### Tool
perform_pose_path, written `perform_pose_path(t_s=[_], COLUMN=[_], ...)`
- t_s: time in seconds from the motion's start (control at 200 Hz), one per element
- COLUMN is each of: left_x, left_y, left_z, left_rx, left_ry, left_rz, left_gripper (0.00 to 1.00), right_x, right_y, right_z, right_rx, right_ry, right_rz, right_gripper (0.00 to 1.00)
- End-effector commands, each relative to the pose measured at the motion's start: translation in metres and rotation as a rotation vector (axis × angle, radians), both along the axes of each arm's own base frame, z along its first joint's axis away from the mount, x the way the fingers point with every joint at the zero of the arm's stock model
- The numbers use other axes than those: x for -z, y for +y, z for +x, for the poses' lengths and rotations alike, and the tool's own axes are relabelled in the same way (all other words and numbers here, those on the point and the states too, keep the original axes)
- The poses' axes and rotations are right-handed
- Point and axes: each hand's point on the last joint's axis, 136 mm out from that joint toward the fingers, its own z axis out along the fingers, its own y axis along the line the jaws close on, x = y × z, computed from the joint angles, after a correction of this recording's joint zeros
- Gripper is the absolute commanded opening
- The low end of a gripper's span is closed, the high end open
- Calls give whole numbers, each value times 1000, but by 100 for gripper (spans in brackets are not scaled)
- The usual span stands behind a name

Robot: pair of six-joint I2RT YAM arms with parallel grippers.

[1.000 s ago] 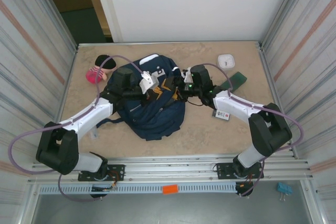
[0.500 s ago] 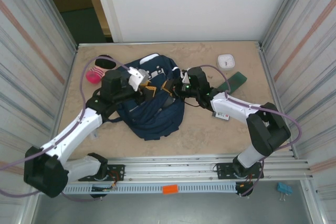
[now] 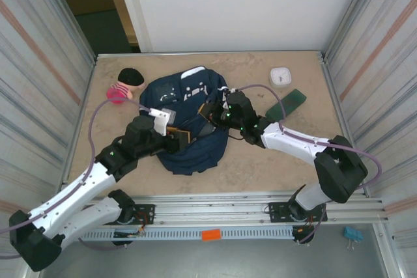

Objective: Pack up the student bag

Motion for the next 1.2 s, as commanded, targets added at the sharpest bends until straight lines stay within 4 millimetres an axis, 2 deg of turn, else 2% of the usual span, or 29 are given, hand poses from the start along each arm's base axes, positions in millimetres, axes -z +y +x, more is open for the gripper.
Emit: perform_pose_path(t_s=[0.0, 0.165, 0.341, 0.722, 0.917, 1.047, 1.193], left_x=[11, 16, 30, 62, 67, 67, 59], left_y=[12, 7, 1, -4, -7, -3, -14], left_z=[-6, -14, -21, -18, -22, -9, 11], left_rx=[-106, -76, -52, -86, -83, -137, -156], left_ry=[90, 101, 173, 306, 350, 300, 236], left_rz=[-65, -133, -152, -114, -128, -136, -199], left_gripper=[52, 55, 57, 58, 57, 58, 57], right_x=[-50, -48, -50, -50, -50, -53, -56], right_y=[-8, -4, 4, 18, 20, 21, 24], right_z=[14, 18, 17, 17, 17, 15, 12], right_rx=[97, 96, 86, 50, 42, 36, 22], right_ry=[-172, -164, -166, -153, -150, -153, -156], right_rz=[62, 52, 73, 79, 82, 87, 94], right_gripper=[0, 0, 0, 0, 0, 0, 0])
